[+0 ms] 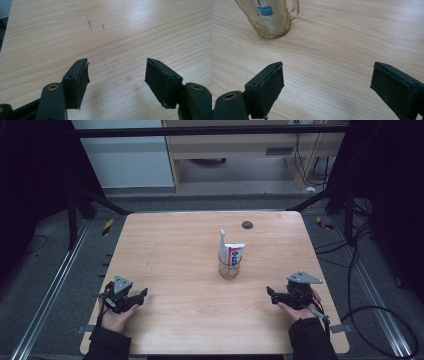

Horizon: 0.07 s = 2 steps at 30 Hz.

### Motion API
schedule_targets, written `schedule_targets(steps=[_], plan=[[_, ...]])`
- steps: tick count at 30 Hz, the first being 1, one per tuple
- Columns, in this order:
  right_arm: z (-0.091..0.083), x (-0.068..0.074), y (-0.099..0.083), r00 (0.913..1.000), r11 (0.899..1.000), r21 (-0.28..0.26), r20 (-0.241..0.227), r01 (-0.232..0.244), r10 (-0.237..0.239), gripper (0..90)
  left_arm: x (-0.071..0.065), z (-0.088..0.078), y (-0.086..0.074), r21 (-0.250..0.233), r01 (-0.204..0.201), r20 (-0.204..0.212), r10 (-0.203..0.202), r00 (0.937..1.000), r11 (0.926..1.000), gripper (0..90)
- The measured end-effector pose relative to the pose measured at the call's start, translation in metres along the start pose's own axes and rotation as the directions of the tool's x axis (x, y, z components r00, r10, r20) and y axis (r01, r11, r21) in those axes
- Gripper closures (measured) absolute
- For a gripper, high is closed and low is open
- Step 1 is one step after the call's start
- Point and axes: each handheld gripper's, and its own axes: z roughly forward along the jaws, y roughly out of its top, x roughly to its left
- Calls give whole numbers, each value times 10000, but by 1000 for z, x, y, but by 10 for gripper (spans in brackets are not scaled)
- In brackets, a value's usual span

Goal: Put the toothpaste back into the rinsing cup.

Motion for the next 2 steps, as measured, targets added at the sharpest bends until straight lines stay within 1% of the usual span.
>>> schedule_targets(steps=[2], plan=[[0, -1, 0, 10000, 10000, 33, 55, -47, 46, 108, 1, 0, 0, 11, -4, -25, 4, 10000, 10000, 339]])
